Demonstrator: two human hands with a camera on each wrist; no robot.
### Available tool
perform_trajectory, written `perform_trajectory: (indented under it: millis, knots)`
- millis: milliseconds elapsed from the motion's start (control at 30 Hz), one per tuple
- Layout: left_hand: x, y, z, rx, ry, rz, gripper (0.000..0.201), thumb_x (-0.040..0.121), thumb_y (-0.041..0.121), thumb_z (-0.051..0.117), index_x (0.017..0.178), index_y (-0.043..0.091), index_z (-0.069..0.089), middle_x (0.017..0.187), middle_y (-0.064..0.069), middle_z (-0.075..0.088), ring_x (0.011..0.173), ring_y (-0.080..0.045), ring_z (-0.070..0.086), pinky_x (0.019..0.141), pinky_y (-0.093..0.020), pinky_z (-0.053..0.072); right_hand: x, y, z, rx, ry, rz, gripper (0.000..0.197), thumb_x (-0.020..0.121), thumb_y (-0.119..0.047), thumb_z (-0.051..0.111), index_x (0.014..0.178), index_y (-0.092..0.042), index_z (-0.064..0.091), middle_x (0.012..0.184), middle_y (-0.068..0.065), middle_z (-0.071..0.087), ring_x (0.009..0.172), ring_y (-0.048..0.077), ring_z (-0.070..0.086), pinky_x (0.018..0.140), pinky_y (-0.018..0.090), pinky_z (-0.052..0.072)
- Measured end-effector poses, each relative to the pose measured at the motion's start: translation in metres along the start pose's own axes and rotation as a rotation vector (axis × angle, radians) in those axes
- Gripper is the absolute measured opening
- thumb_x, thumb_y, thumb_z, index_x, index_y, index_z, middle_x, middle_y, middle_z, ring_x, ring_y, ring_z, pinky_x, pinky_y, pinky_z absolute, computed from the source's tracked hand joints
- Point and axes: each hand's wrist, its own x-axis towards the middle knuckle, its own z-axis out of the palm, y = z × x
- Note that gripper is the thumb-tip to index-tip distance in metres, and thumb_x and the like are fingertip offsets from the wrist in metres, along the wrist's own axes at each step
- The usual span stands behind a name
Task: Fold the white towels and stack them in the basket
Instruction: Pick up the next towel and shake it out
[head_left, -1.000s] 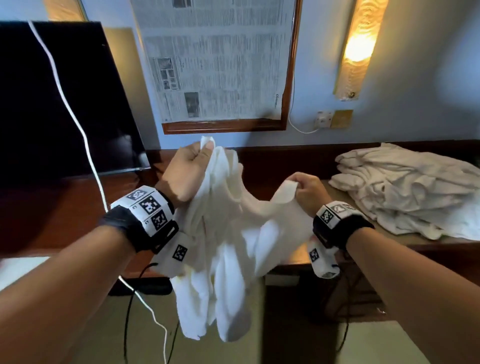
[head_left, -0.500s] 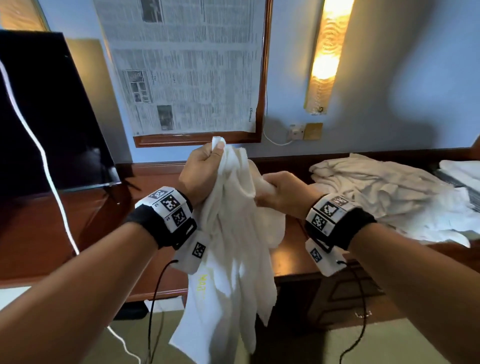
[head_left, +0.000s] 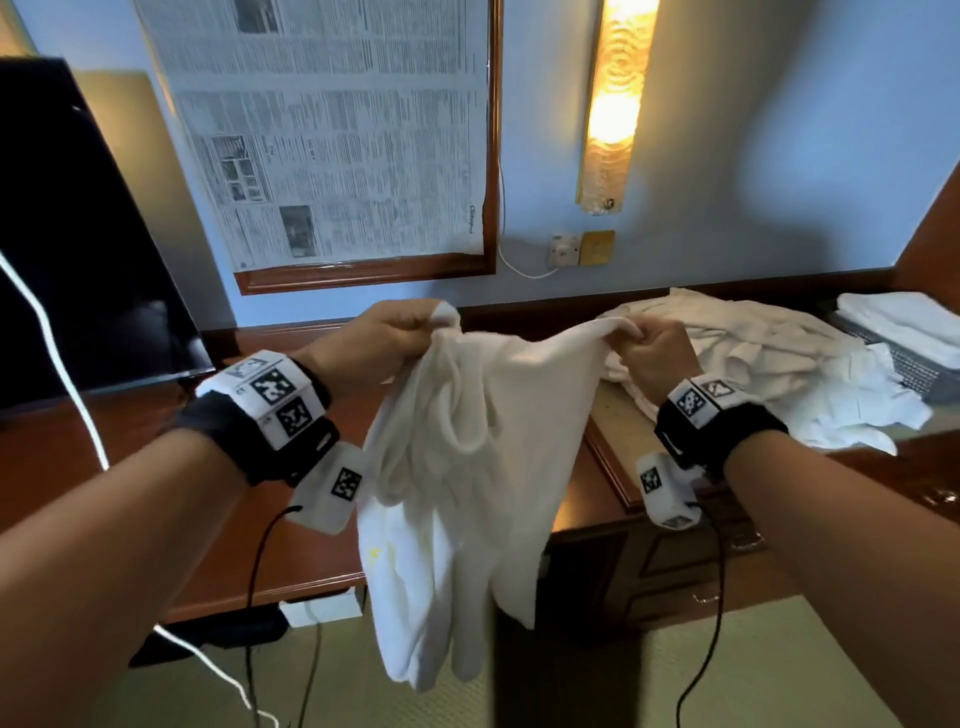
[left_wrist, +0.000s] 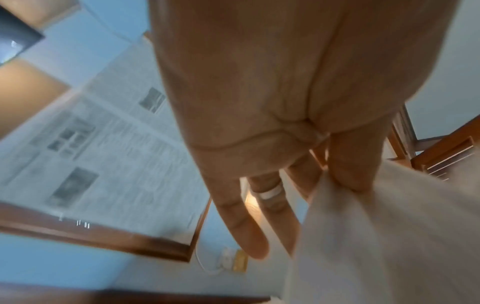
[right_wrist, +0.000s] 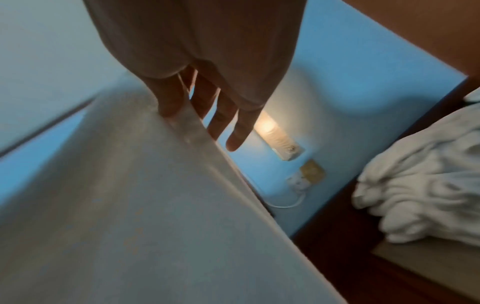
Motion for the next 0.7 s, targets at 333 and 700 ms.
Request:
perform_trajectory:
  millis: [333,700]
  knots:
    - [-0.019,0.057,-0.072,0.213,0.122,0.133,0.014,0.096,0.017,0.063,0.092,0.02,0.077,0.098,-0.017,0.071,0.09,-0.024,0.056,0.082,-0.038,0.044,0.008,-0.17,0.026,0.101,-0.185,-0.458,0.034,0.091,-0.022,0.062,0.063,-0.006,0.052,0.056,-0.003,0.04,0.054,0.004,0.037,0.054,0.027,0.028]
    - [-0.012,0.092,-0.047,-0.157,0.367,0.512,0.015,0.086,0.006,0.063,0.091,0.008,0.077,0.083,0.006,0.077,0.08,-0.005,0.069,0.077,-0.019,0.054,-0.003,-0.239,0.017,0.204,-0.222,-0.591,0.007,0.088,-0.015,0.074,0.088,-0.008,0.074,0.081,0.004,0.074,0.072,0.01,0.066,0.07,0.024,0.05]
